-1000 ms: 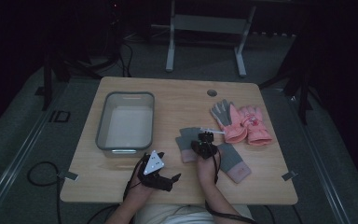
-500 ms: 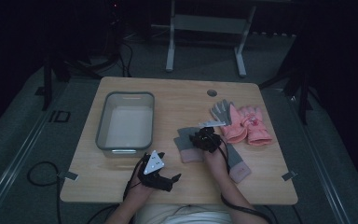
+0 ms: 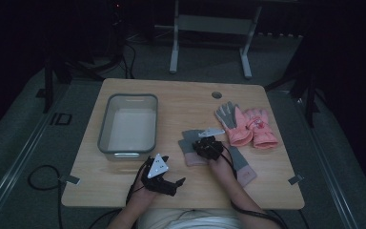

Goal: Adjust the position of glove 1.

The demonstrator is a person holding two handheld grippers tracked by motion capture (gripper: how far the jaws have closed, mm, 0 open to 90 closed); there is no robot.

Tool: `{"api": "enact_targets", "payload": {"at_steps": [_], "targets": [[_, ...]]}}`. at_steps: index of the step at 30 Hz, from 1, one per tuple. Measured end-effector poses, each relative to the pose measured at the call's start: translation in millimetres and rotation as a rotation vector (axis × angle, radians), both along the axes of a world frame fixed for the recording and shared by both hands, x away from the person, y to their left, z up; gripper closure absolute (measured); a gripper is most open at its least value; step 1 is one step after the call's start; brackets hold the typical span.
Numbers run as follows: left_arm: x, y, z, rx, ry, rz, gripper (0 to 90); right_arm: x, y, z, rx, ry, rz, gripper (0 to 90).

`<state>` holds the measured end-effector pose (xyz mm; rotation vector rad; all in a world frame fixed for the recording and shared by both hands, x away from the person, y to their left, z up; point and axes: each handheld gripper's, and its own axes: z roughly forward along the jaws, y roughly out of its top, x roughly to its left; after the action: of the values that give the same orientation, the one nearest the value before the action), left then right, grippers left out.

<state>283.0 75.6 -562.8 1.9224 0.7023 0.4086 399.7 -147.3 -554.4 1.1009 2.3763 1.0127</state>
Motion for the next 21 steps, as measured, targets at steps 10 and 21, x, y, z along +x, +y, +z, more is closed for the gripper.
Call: {"api": "enact_targets", "payload": {"at_steps": [10, 21], "targets": [[0.0, 0.0, -0.1, -0.004, 0.001, -0.001, 0.0, -8.3, 6.5, 23.8, 0.099, -0.008, -0.174, 86.4], [-0.3, 0.1, 0.0, 0.001, -0.003, -0.004, 0.0, -9.1, 11.1, 0.5, 0.092, 0.058, -0.249, 85.2]]}}
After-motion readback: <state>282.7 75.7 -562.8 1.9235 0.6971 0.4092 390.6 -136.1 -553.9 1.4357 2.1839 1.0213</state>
